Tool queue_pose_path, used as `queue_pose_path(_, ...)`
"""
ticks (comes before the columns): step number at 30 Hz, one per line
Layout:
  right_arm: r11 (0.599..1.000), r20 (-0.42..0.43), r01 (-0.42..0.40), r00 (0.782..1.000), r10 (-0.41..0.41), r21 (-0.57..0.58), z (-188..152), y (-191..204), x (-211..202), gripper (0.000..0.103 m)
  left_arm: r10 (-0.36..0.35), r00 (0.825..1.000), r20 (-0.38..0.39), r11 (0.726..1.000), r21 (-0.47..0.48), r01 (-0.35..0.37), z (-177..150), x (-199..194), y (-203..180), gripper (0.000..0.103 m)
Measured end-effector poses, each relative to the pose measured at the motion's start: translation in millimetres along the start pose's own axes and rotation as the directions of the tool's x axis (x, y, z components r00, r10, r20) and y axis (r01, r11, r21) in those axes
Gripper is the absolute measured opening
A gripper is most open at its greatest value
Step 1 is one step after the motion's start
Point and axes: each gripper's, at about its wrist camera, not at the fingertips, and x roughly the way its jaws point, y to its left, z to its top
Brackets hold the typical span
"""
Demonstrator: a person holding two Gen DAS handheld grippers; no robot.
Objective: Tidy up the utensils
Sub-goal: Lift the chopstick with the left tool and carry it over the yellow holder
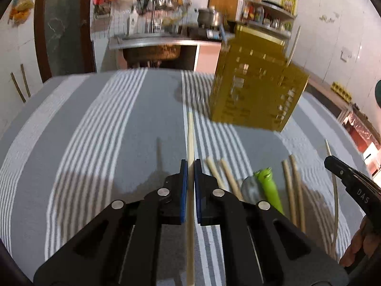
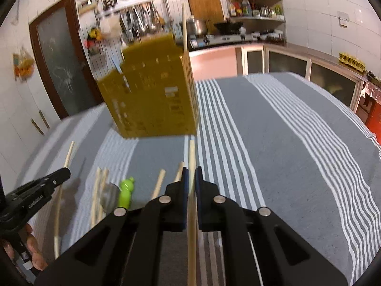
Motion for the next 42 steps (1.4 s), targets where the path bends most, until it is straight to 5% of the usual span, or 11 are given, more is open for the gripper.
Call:
queue_pose_path(8, 0.999, 0.16, -0.034, 0.986, 0.036, -0.016, 3, 6, -34, 0.006, 0.0, 0.99, 0.142, 1.0, 0.014, -0.002, 6, -39, -6, 0.004)
queue_pose_path(20, 0.995, 0.397, -0.046, 0.915, 0.077, -0.087, 5, 16, -86, 0.006, 0.0, 0.957, 0.29, 1.0, 0.023, -0.007, 6, -76, -8, 0.004)
queue_pose_path(29, 0.993, 0.46, -0.037, 0.884, 0.085, -0.112, 1, 19, -99, 0.006, -0.002, 0.938, 0.347, 0.999, 0.045, -0.015, 0, -86, -13, 0.004)
queue_pose_path(42, 0.993, 0.459, -0.058, 0.883, 0.098, -0.1, 20, 22, -113, 0.006, -0.024, 0.932, 0.362, 1.0, 0.021, 0.018, 20, -101, -16, 0.004)
